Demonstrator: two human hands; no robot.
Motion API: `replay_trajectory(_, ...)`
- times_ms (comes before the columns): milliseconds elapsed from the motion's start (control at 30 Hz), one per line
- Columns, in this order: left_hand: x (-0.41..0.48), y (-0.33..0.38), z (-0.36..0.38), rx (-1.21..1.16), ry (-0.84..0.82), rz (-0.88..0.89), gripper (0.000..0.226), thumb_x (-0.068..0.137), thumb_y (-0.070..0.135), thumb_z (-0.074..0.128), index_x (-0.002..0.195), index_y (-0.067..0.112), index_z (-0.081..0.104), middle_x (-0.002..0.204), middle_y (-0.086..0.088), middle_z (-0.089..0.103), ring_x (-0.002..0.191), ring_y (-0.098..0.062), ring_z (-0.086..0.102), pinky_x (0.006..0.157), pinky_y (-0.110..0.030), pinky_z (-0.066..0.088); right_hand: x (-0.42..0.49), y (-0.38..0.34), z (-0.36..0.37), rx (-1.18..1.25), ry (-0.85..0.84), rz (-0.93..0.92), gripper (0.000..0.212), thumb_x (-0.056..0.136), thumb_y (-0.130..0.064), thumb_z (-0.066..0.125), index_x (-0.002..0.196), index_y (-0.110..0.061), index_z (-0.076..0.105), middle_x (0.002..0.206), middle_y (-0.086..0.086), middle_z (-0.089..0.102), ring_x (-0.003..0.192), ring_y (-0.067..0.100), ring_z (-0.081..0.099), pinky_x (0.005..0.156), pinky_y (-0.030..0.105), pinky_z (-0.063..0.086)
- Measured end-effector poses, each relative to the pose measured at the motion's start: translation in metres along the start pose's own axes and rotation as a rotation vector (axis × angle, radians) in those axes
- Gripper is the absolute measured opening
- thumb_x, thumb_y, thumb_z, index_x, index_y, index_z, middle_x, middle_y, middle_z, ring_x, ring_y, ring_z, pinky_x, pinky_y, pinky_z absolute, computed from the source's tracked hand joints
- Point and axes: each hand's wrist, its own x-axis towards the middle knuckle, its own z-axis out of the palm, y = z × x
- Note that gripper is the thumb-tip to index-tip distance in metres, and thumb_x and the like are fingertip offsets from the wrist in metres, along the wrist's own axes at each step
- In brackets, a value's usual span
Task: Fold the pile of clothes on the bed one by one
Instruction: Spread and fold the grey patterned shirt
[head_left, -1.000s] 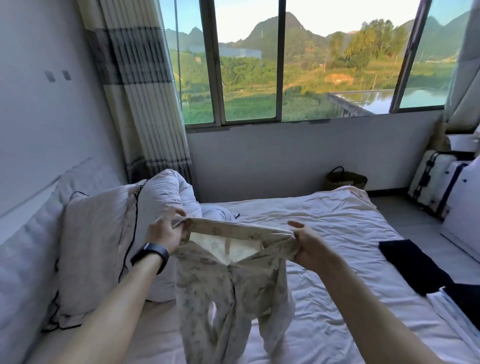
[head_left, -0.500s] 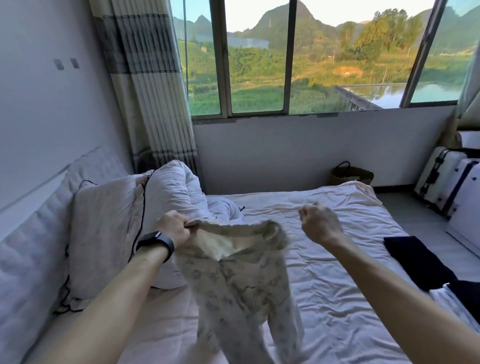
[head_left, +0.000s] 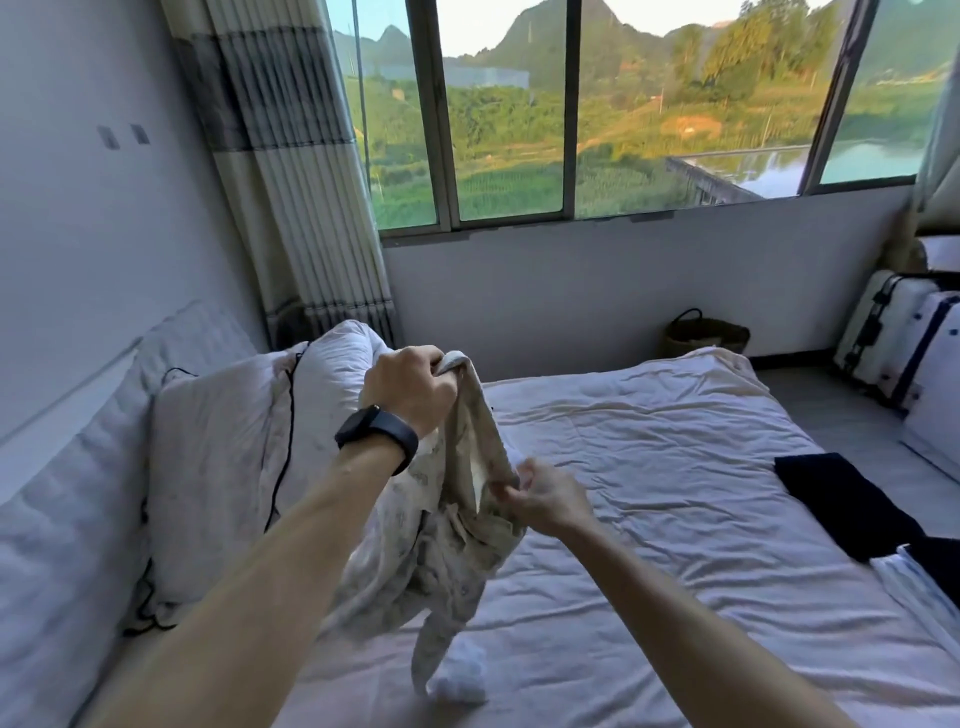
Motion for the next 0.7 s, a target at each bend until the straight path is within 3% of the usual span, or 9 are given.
replay_trajectory(67, 0.003, -0.006, -0.004, -0.009, 0.059, -0.015, 0.044, 0.093, 0.041, 0.053, 0.060, 0.012, 0.049, 0.065, -0.007, 0.059, 0.077, -0.038, 0.056, 0.068, -0.036, 0.044, -0.002, 0.009, 0.006, -0.110, 0.034, 0.014, 0.017, 0.089, -0.034, 0.060, 0.089, -0.018, 0.067, 0.099, 0.011, 0.072, 0.101, 0.033, 0.066, 0.066, 0.032, 0.037)
replay_trajectory(200, 0.002, -0.027, -0.011, -0.020, 0.104, -0.128, 0.045, 0.094, 0.038, 0.051, 0.058, 0.012, 0.046, 0.074, -0.014, 0.065, 0.082, -0.039, 0.059, 0.080, -0.039, 0.046, 0.006, 0.026, -0.007, -0.142, 0.128, 0.067, 0.019, 0.091, -0.030, 0.051, 0.093, -0.018, 0.065, 0.103, 0.013, 0.071, 0.101, 0.035, 0.065, 0.072, 0.037, 0.044)
replay_trajectory(300, -0.007, -0.029, -0.015, -0.143, 0.034, -0.274, 0.035, 0.098, 0.032, 0.051, 0.073, 0.010, 0.062, 0.083, -0.008, 0.065, 0.093, -0.028, 0.052, 0.085, -0.033, 0.031, 0.021, 0.025, -0.023, 0.327, 0.119, 0.165, 0.014, 0.091, -0.028, 0.048, 0.086, -0.018, 0.056, 0.098, 0.013, 0.071, 0.095, 0.034, 0.068, 0.074, 0.042, 0.054)
replay_trajectory(400, -0.014, -0.031, -0.022, -0.646, -0.022, -0.342, 0.031, 0.100, 0.018, 0.054, 0.070, 0.027, 0.056, 0.076, 0.013, 0.053, 0.086, -0.014, 0.049, 0.076, -0.025, 0.034, 0.035, 0.015, -0.054, 0.731, 0.135, 0.179, 0.012, 0.101, -0.023, 0.044, 0.092, -0.020, 0.052, 0.102, 0.010, 0.066, 0.095, 0.026, 0.065, 0.067, 0.035, 0.048)
replay_trajectory(467, -0.016, -0.049, -0.017, -0.893, -0.089, -0.391, 0.034, 0.092, 0.019, 0.065, 0.059, 0.028, 0.059, 0.063, 0.011, 0.054, 0.071, -0.018, 0.049, 0.068, -0.029, 0.042, 0.040, 0.012, -0.084, 0.659, 0.260, 0.068, 0.012, 0.103, -0.022, 0.043, 0.097, -0.020, 0.053, 0.095, 0.008, 0.064, 0.089, 0.027, 0.064, 0.062, 0.031, 0.041)
replay_trajectory(533, -0.015, -0.067, -0.005, -0.945, -0.297, -0.460, 0.026, 0.068, 0.039, 0.075, 0.050, 0.023, 0.065, 0.052, 0.007, 0.052, 0.057, -0.021, 0.046, 0.056, -0.027, 0.040, 0.045, 0.015, -0.108, 0.537, 0.386, -0.055, 0.010, 0.104, -0.020, 0.045, 0.097, -0.018, 0.053, 0.081, 0.002, 0.058, 0.076, 0.025, 0.054, 0.065, 0.035, 0.038)
replay_trajectory(567, -0.016, -0.072, 0.001, -0.952, -0.373, -0.495, 0.020, 0.061, 0.039, 0.074, 0.056, 0.021, 0.068, 0.054, 0.005, 0.055, 0.056, -0.018, 0.048, 0.053, -0.025, 0.041, 0.047, 0.018, -0.115, 0.506, 0.402, -0.098, 0.011, 0.104, -0.020, 0.045, 0.095, -0.019, 0.051, 0.075, -0.001, 0.055, 0.073, 0.024, 0.050, 0.067, 0.035, 0.037)
replay_trajectory(633, -0.017, -0.072, 0.018, -0.923, -0.466, -0.454, 0.018, 0.073, 0.032, 0.069, 0.082, 0.016, 0.071, 0.066, 0.001, 0.062, 0.063, -0.016, 0.054, 0.055, -0.026, 0.044, 0.049, 0.026, -0.123, 0.452, 0.392, -0.093, 0.013, 0.105, -0.021, 0.043, 0.094, -0.017, 0.049, 0.072, -0.001, 0.051, 0.073, 0.025, 0.049, 0.068, 0.036, 0.037)
replay_trajectory(700, -0.022, -0.060, 0.026, -0.849, -0.581, -0.394, 0.034, 0.078, 0.034, 0.066, 0.101, 0.010, 0.065, 0.079, -0.006, 0.064, 0.068, -0.019, 0.060, 0.056, -0.027, 0.046, 0.047, 0.037, -0.127, 0.342, 0.380, -0.084, 0.016, 0.107, -0.026, 0.040, 0.100, -0.014, 0.047, 0.077, 0.005, 0.055, 0.080, 0.030, 0.055, 0.071, 0.038, 0.038)
